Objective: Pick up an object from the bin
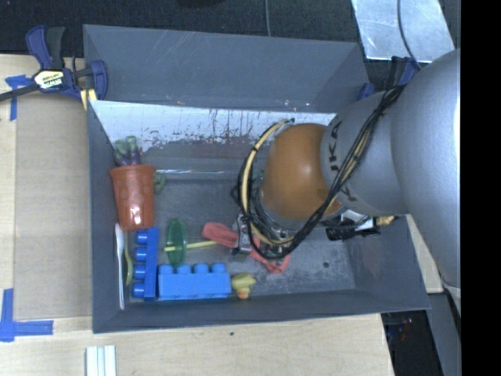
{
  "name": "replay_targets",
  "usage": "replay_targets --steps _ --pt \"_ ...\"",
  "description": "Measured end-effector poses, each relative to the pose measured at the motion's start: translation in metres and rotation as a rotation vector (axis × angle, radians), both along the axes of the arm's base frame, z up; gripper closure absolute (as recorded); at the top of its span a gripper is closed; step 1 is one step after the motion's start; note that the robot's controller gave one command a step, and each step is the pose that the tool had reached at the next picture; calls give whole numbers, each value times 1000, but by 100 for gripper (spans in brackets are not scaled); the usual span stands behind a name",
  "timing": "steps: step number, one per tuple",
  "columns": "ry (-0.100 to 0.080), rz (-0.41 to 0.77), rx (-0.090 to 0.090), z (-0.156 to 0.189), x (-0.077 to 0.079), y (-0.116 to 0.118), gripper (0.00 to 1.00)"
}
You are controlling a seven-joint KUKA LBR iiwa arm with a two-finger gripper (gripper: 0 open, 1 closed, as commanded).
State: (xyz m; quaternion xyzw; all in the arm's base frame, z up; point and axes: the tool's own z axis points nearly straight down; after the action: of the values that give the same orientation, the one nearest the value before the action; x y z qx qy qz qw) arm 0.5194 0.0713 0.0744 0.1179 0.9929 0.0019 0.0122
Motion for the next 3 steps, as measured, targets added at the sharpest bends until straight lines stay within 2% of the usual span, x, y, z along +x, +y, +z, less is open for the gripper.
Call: replay_targets --steps 1,2,3 --pt "0 0 0 0 0 0 100" --pt "11 0 -1 14 -3 0 100" --pt "1 0 0 45 0 0 100"
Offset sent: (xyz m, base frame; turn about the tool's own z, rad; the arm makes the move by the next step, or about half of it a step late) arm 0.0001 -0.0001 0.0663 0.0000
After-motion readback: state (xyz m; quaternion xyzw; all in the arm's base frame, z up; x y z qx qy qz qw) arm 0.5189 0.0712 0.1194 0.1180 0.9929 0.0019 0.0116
